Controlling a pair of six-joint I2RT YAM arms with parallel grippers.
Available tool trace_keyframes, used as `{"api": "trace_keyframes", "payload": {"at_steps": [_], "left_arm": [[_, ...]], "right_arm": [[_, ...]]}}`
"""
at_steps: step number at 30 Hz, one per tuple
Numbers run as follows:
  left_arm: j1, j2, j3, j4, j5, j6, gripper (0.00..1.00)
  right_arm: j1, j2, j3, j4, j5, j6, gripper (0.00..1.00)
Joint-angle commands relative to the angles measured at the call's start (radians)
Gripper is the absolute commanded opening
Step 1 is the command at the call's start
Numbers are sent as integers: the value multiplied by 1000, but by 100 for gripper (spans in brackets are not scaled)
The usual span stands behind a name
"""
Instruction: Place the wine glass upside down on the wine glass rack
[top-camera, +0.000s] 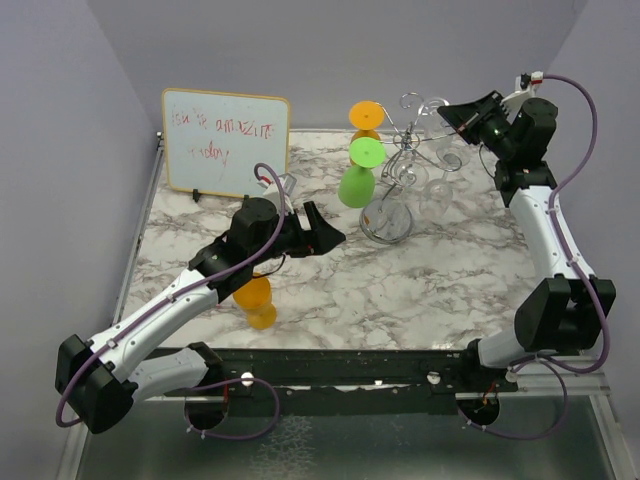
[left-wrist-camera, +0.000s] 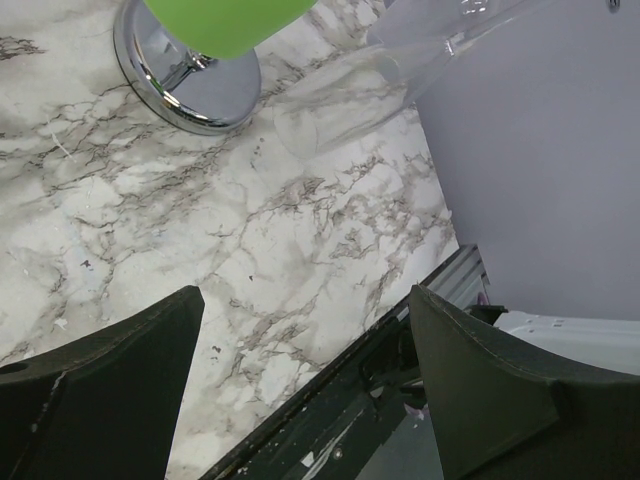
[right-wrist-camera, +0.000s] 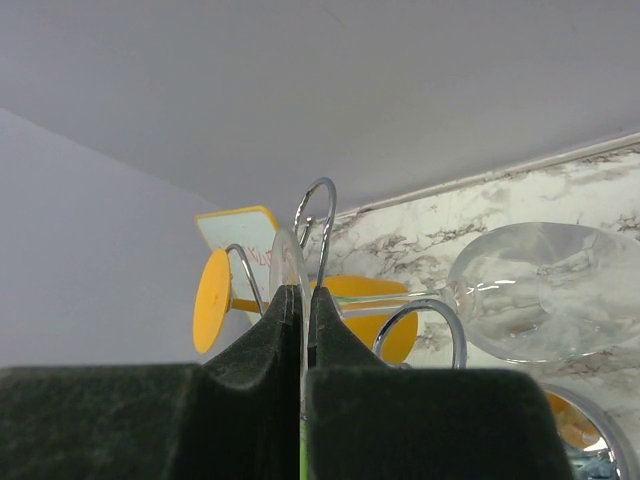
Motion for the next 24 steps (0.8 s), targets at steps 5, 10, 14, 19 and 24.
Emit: {"api": "trace_keyframes", "payload": {"at_steps": [5, 10, 14, 19, 24], "left_arm": [[3, -29, -1, 12, 7, -8, 85], [3, -29, -6, 12, 5, -10, 85], [3, -29, -9, 12, 4, -10, 85], [4, -29, -9, 11, 3, -7, 85], [3, -31, -12, 10, 2, -7, 85]], "right_arm": [[-6, -92, 6, -54, -13, 4, 1], [-6, -112, 13, -104, 2, 2, 1], [-6, -120, 13, -130, 5, 0, 1], [-5, -123, 23, -171, 31, -15, 1], [-5, -142, 21, -217, 107, -20, 1]]}}
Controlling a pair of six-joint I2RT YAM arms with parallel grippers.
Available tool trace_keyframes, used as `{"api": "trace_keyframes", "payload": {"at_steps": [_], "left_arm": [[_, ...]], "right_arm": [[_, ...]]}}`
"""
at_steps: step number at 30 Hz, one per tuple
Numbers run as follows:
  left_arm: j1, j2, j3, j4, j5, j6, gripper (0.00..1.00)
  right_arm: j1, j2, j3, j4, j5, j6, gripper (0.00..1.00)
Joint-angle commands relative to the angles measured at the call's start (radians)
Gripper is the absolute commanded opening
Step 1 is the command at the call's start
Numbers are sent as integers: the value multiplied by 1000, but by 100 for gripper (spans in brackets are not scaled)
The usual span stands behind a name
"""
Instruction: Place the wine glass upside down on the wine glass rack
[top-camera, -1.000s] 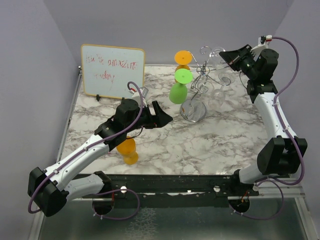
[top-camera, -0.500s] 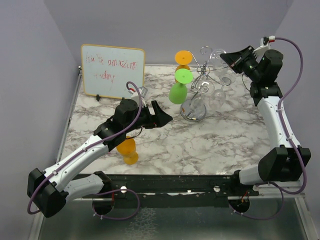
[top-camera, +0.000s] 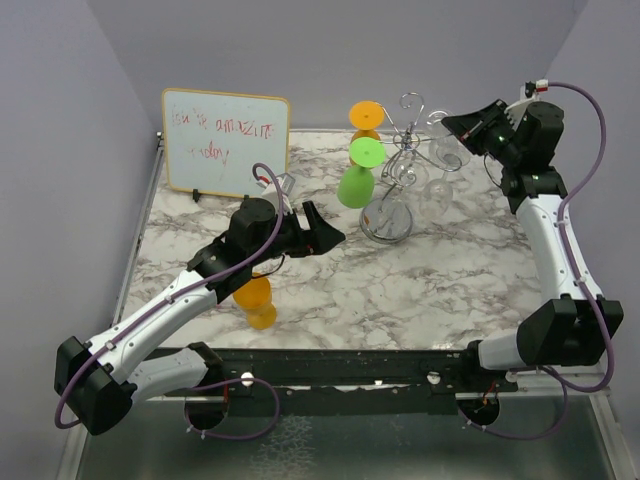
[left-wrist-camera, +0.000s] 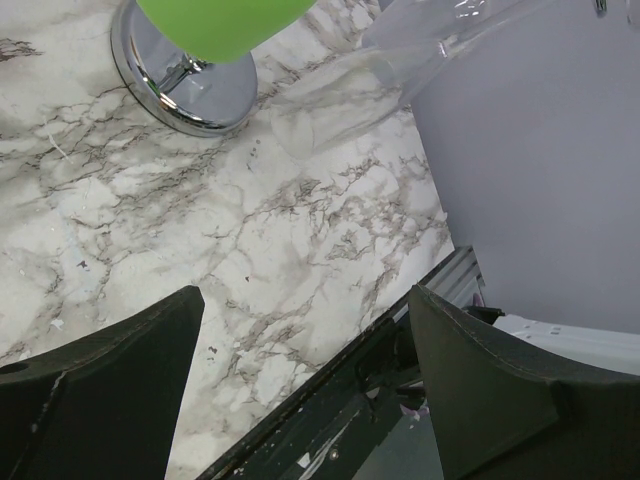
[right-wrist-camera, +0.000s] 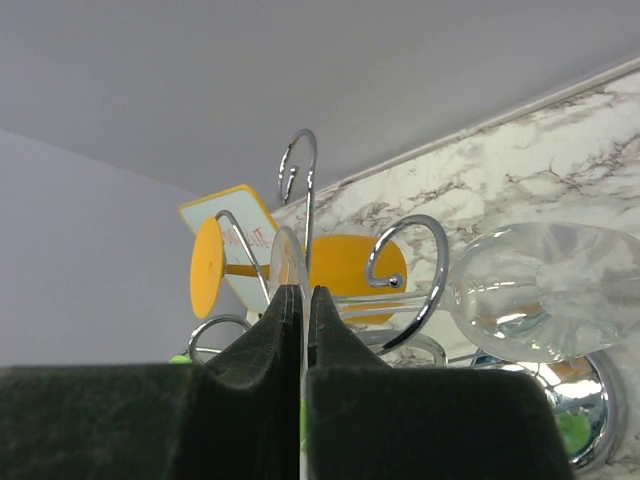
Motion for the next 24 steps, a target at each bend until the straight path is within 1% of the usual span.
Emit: {"api": "trace_keyframes", "payload": {"at_steps": [1, 7, 14, 16, 24], "left_arm": [[5, -21, -11, 9, 2, 4, 85], [4, -24, -11, 7, 0, 4, 85], [5, -28, -11, 3, -5, 5, 85], [4, -31, -11, -1, -8, 8, 85], [4, -31, -8, -11, -15, 13, 85]], "right_arm": [[-5, -63, 11, -20, 90, -12, 1], [-6, -102, -11, -11, 189, -3, 1], [-5, -91, -8, -11, 297, 0, 1], [-5, -77, -2, 0, 302, -9, 1], [-5, 8, 52, 12, 237, -37, 1]]}}
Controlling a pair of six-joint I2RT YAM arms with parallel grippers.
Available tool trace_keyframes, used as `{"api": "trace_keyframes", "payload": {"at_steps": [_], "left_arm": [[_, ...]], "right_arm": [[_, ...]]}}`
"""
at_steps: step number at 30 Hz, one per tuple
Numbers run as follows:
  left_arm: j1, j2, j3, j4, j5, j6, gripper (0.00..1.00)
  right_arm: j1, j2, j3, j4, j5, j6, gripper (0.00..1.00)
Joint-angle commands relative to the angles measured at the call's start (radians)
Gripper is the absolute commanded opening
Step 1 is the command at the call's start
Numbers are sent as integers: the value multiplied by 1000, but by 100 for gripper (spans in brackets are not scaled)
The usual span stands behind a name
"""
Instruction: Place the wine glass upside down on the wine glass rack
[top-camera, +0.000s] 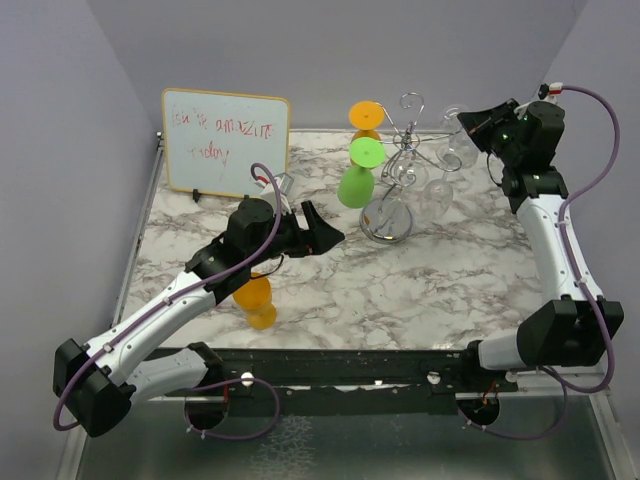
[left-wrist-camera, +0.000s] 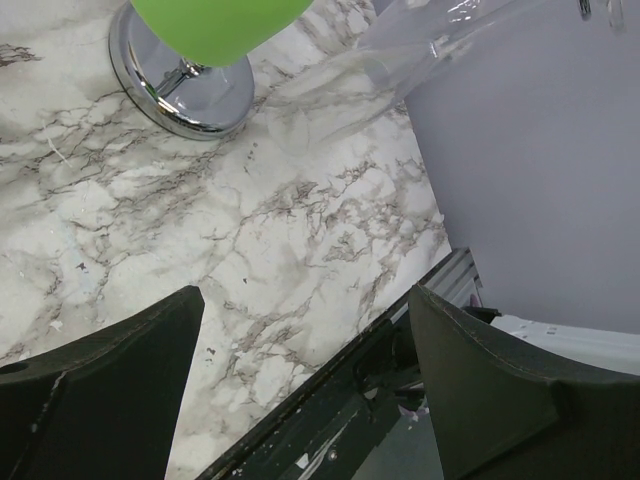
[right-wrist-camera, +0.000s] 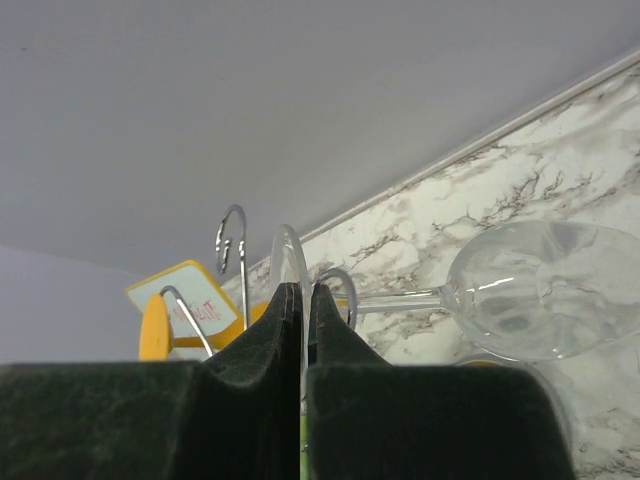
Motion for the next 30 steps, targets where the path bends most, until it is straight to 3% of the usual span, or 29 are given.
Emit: {"api": "trace_keyframes", "payload": {"at_steps": [1, 6, 14, 22, 30], "left_arm": [[5, -19, -9, -10, -14, 12, 85], [4, -19, -8, -10, -15, 13, 85], [4, -15, -4, -11, -17, 15, 85], [4, -19, 4, -36, -29, 29, 85], [5, -34, 67, -205, -159, 125, 87]], "right_arm": [[-5, 35, 46, 51, -21, -24, 1], [-5, 46, 50, 55, -51, -32, 6], [-6, 35, 57, 33, -41, -59, 30], [-6, 32, 93, -30, -20, -145, 37], [-6, -9, 86, -65, -6, -216, 47]]}}
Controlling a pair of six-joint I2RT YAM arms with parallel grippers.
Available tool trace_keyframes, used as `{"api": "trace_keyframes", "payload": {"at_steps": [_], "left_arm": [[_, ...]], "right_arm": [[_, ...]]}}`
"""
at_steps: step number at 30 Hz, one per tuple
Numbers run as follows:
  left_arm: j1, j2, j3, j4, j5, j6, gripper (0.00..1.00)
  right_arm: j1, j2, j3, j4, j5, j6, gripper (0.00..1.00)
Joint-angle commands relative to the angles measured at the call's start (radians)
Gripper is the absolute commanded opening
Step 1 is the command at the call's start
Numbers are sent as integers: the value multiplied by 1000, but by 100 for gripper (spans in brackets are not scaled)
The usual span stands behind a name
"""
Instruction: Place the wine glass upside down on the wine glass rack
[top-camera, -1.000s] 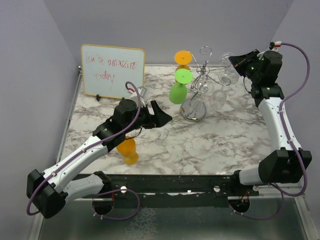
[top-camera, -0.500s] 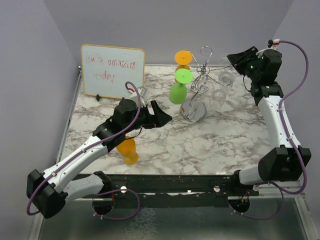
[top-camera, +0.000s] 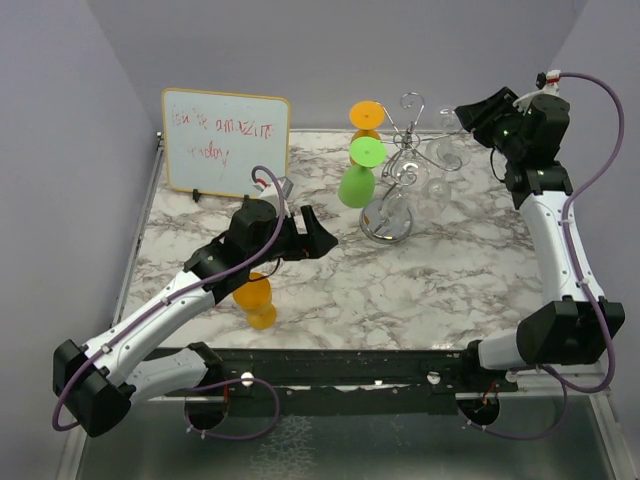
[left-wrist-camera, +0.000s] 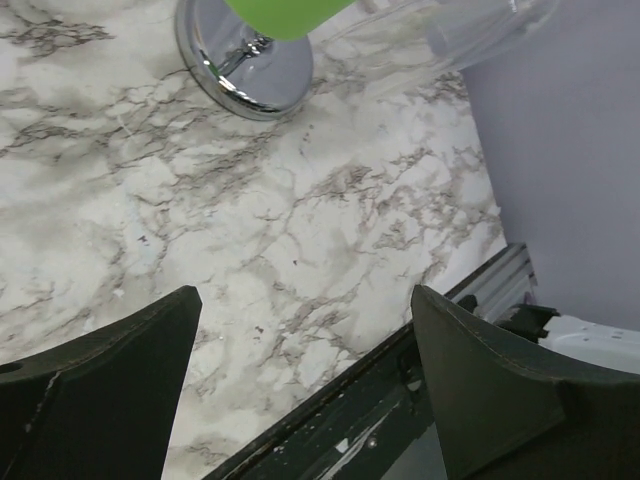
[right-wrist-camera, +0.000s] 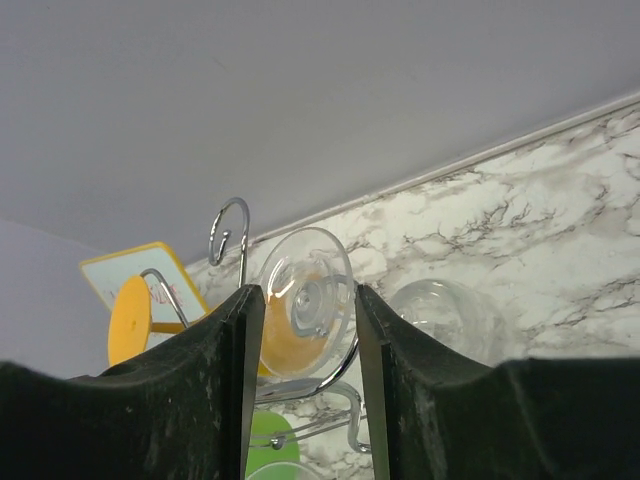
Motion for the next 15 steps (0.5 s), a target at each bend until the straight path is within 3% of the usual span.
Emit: {"api": "trace_keyframes", "payload": {"at_steps": [1, 10, 15], "left_arm": [[5, -38, 66, -144, -121, 89, 88], [4, -99, 151, -404, -266, 108, 90], [3, -87, 255, -635, -327, 99, 83]], "right_arm": [[-6, -50, 20, -31, 22, -67, 47], [-5, -155, -28, -62, 64, -95, 48], [-5, -261, -99, -83, 102, -104, 48]]}}
